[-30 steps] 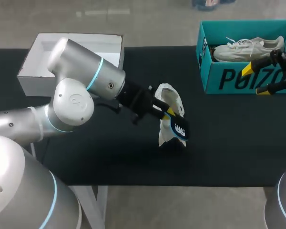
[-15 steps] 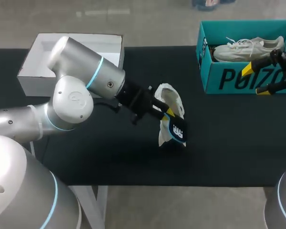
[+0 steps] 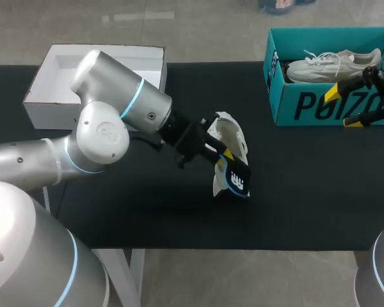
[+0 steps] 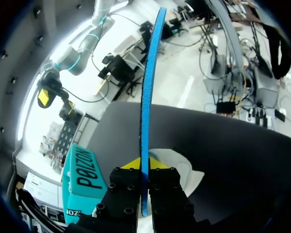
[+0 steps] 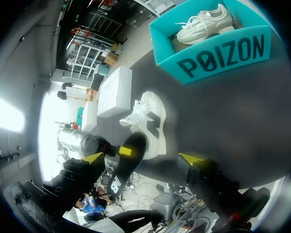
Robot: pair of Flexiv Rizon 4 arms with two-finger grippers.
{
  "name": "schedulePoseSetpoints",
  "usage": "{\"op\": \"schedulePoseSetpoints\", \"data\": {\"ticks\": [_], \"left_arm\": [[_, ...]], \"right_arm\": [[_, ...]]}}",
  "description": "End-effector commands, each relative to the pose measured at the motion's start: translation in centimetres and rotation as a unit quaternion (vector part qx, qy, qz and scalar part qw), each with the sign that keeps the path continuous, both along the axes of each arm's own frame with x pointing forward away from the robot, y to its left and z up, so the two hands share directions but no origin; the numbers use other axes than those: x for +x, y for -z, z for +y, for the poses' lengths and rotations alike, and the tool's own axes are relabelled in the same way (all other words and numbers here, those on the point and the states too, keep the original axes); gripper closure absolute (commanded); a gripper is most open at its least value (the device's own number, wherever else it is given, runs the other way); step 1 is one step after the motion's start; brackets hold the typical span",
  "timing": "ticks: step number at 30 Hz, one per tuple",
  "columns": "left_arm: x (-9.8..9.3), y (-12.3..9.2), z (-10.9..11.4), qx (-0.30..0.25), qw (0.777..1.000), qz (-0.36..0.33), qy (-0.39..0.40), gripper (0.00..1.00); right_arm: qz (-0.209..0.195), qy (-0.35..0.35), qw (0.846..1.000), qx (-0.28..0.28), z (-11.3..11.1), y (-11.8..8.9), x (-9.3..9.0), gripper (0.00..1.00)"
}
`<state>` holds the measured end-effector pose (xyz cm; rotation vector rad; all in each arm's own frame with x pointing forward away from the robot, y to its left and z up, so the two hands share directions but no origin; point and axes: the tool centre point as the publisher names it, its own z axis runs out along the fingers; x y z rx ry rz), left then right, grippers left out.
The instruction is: Take the shoe out of the shoebox, open the shoe tongue, remove and reinsert the insole, then place the shoe into the shoebox
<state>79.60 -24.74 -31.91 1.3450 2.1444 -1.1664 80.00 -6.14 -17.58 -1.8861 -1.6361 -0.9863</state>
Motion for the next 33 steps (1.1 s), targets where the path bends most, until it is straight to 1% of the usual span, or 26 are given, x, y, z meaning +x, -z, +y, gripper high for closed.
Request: {"op": "schedulePoseSetpoints", "data": {"ticks": [1,7,13,23,27,28,29,30,31,32,33], "left_arm": [[0.2,0.8,-0.3,0.013,1.0,-0.011,-0.013,1.0],[0.8,1.8,-0.1,0.032,0.999,-0.024,-0.026,1.0],[2.5,3.5,0.1,0.049,0.997,-0.042,-0.045,1.0],[4.5,4.2,-0.4,0.061,0.994,-0.061,-0.073,1.0],[4.5,3.8,-0.3,0.063,0.993,-0.059,-0.08,1.0],[4.3,3.5,-0.2,0.063,0.993,-0.058,-0.081,0.98],[4.0,3.2,-0.1,0.059,0.994,-0.054,-0.079,0.69],[3.8,2.9,0.1,0.058,0.994,-0.051,-0.075,0.59],[3.6,2.7,0.2,0.056,0.994,-0.054,-0.075,0.71],[3.5,2.5,0.2,0.053,0.994,-0.055,-0.076,0.75],[3.3,2.3,0.3,0.051,0.994,-0.054,-0.075,0.73]], "right_arm": [[0.001,0.0,1.0,-0.001,0.0,0.0,0.0,0.0],[0.001,0.0,1.0,-0.001,0.0,0.0,0.0,0.0],[0.001,0.0,1.0,-0.001,0.0,0.0,0.0,0.0],[0.001,0.0,1.0,-0.001,0.0,0.0,0.0,0.0],[0.001,0.0,1.0,-0.001,0.0,0.0,0.0,0.0],[0.001,0.0,1.0,-0.001,0.0,0.0,0.0,0.0],[0.001,0.0,1.0,-0.001,0.0,0.0,0.0,0.0],[0.001,0.0,1.0,-0.001,0.0,0.0,0.0,0.0],[0.001,0.0,1.0,-0.001,0.0,0.0,0.0,0.0],[0.001,0.0,1.0,-0.001,0.0,0.0,0.0,0.0],[0.001,0.0,1.0,-0.001,0.0,0.0,0.0,0.0]]}}
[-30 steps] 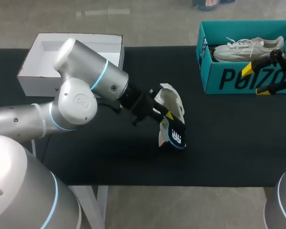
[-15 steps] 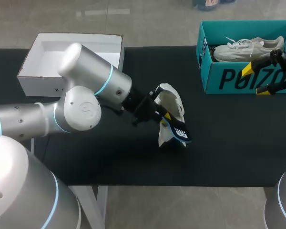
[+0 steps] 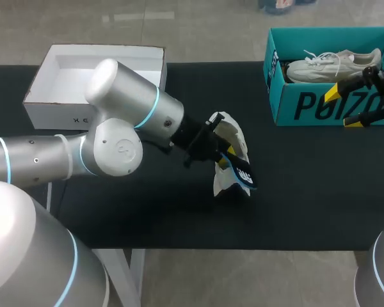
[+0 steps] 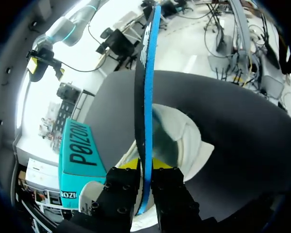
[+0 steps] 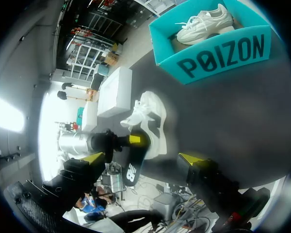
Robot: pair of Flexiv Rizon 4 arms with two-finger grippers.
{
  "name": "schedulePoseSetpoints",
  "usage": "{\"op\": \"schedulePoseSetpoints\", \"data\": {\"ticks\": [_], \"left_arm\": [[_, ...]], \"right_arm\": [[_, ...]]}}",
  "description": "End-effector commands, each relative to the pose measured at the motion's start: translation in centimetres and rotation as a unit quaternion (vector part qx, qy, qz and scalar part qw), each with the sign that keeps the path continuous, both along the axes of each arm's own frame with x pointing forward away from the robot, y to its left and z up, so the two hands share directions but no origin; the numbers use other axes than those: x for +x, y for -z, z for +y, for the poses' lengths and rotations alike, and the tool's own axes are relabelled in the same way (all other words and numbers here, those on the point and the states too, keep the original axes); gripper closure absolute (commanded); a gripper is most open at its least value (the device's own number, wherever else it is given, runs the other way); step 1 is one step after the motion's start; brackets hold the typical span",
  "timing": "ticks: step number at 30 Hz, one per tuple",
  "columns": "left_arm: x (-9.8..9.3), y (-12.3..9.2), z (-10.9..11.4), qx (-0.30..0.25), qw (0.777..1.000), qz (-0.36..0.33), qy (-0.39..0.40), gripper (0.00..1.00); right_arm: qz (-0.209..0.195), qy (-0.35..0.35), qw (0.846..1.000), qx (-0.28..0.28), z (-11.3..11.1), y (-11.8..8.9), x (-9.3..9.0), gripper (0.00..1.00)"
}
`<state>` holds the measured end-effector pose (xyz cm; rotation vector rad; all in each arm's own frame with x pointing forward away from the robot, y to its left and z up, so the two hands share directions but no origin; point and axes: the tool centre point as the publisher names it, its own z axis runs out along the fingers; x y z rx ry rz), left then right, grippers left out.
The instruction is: Take the shoe out of the shoebox, open the shoe tongue, remove and reinsert the insole, then place the shoe into the shoebox
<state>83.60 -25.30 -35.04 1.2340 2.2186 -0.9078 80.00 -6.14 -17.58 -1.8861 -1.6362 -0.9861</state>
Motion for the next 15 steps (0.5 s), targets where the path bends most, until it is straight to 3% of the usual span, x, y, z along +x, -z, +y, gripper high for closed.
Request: {"op": "schedulePoseSetpoints", "data": {"ticks": [1,4,9,11,15], "left_arm": [[-0.9,-1.0,0.9,-0.006,1.0,-0.003,0.003,0.71],[-1.4,-1.5,0.9,-0.015,1.0,-0.005,0.007,0.64],[-2.5,-2.5,1.2,-0.025,0.999,-0.006,0.021,0.79],[-2.8,-2.4,1.2,-0.024,0.999,-0.006,0.026,1.0],[-2.2,-1.1,0.9,-0.007,1.0,-0.015,0.024,1.0]], "right_arm": [[0.001,0.0,1.0,-0.001,0.0,0.0,0.0,0.0],[0.001,0.0,1.0,-0.001,0.0,0.0,0.0,0.0],[0.001,0.0,1.0,-0.001,0.0,0.0,0.0,0.0],[0.001,0.0,1.0,-0.001,0.0,0.0,0.0,0.0],[0.001,0.0,1.0,-0.001,0.0,0.0,0.0,0.0]]}}
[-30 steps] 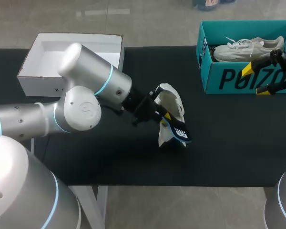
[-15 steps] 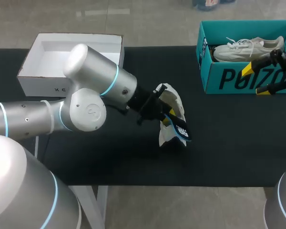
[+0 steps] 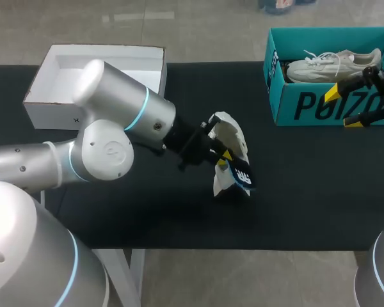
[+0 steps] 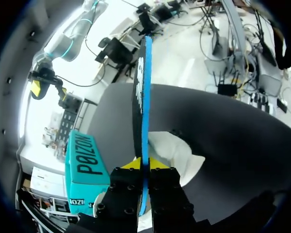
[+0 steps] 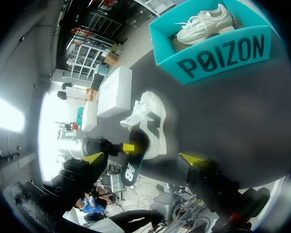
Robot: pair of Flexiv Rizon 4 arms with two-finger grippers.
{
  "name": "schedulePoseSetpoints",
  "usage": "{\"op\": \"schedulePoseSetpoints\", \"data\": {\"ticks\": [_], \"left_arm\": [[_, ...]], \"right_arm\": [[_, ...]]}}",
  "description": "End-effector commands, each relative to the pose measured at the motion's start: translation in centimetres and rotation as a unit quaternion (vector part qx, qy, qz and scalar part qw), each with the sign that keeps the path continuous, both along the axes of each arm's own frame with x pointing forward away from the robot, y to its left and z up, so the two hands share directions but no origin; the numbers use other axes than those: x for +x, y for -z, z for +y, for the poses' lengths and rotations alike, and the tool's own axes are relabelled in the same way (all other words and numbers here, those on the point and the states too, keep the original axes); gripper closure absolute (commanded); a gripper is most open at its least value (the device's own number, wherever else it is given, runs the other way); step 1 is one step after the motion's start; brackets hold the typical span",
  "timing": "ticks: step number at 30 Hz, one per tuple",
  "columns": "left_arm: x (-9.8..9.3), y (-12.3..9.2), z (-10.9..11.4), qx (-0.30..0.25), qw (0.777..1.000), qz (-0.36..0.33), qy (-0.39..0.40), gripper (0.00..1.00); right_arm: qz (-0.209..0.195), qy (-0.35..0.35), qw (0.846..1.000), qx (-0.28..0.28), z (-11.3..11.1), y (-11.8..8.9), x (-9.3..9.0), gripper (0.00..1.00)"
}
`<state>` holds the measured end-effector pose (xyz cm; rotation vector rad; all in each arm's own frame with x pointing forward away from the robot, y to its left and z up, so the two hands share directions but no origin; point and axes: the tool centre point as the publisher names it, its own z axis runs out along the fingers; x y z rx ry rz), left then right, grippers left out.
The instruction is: Take the shoe out of the shoebox, open the shoe tongue, remove and reinsert the insole, then place the shoe into the shoebox
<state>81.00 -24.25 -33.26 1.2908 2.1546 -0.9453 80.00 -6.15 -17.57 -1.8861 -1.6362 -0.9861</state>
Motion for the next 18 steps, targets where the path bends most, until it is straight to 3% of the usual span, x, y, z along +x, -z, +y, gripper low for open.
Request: {"op": "schedulePoseSetpoints", "data": {"ticks": [1,11,18], "left_arm": [[0.7,1.0,-0.2,0.012,1.0,-0.011,-0.007,1.0],[3.1,3.2,-0.4,0.053,0.995,-0.082,-0.036,1.0],[4.8,3.3,-0.2,0.049,0.991,-0.103,-0.068,1.0]], "right_arm": [[0.001,0.0,1.0,-0.001,0.0,0.0,0.0,0.0],[0.001,0.0,1.0,-0.001,0.0,0.0,0.0,0.0],[0.001,0.0,1.0,-0.001,0.0,0.0,0.0,0.0]]}}
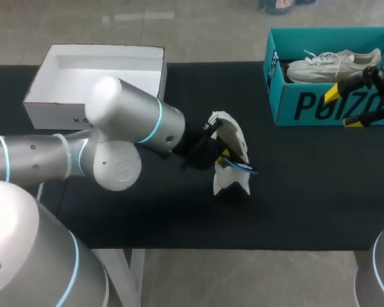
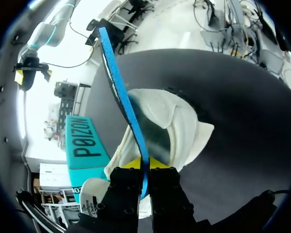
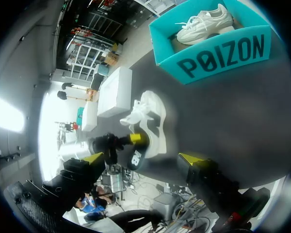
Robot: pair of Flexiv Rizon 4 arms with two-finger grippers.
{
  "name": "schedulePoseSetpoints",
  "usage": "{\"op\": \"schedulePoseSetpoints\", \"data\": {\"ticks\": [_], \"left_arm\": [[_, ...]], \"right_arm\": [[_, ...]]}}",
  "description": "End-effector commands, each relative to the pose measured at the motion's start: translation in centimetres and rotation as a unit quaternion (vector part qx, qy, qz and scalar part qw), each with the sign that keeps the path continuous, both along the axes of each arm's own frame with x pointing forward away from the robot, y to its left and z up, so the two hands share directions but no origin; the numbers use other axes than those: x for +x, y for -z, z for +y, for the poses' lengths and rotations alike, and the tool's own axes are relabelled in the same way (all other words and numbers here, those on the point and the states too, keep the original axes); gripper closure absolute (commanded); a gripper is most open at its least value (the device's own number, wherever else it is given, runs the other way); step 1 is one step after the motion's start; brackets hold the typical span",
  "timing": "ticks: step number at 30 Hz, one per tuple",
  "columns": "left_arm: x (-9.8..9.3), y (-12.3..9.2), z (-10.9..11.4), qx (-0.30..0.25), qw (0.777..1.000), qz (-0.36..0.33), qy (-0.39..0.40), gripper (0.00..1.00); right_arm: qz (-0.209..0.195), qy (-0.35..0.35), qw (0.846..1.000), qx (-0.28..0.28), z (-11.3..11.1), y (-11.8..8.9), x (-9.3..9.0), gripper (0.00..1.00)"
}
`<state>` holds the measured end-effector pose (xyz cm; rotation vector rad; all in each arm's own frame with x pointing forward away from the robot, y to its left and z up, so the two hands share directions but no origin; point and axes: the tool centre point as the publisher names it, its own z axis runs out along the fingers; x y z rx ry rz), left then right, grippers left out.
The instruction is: Take the shoe out of the shoebox, open the shoe tongue, remove and reinsert the insole, then place the shoe into the shoebox
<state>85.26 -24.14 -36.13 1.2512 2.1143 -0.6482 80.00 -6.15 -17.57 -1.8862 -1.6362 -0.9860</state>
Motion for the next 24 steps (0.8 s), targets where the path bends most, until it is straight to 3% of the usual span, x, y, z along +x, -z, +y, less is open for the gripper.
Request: {"op": "schedulePoseSetpoints", "data": {"ticks": [1,7,9,11,13,15,17,24], "left_arm": [[0.7,0.3,-0.3,-0.009,1.0,-0.001,-0.022,1.0],[1.0,-0.5,-0.3,-0.035,0.998,0.027,-0.035,1.0],[0.4,-1.1,-0.1,-0.042,0.998,0.04,-0.029,0.52],[-0.2,-1.9,0.1,-0.051,0.997,0.049,-0.021,0.49],[-0.8,-2.5,0.3,-0.055,0.997,0.05,-0.01,0.51],[-1.7,-3.0,0.3,-0.061,0.997,0.051,0.001,0.61],[-2.4,-3.2,0.1,-0.064,0.997,0.051,0.01,1.0],[-2.4,-2.1,-0.7,-0.053,0.997,0.046,0.024,1.0]], "right_arm": [[0.001,0.0,1.0,-0.001,0.0,0.0,0.0,0.0],[0.001,0.0,1.0,-0.001,0.0,0.0,0.0,0.0],[0.001,0.0,1.0,-0.001,0.0,0.0,0.0,0.0],[0.001,0.0,1.0,-0.001,0.0,0.0,0.0,0.0],[0.001,0.0,1.0,-0.001,0.0,0.0,0.0,0.0],[0.001,0.0,1.0,-0.001,0.0,0.0,0.0,0.0],[0.001,0.0,1.0,-0.001,0.0,0.0,0.0,0.0],[0.001,0.0,1.0,-0.001,0.0,0.0,0.0,0.0]]}}
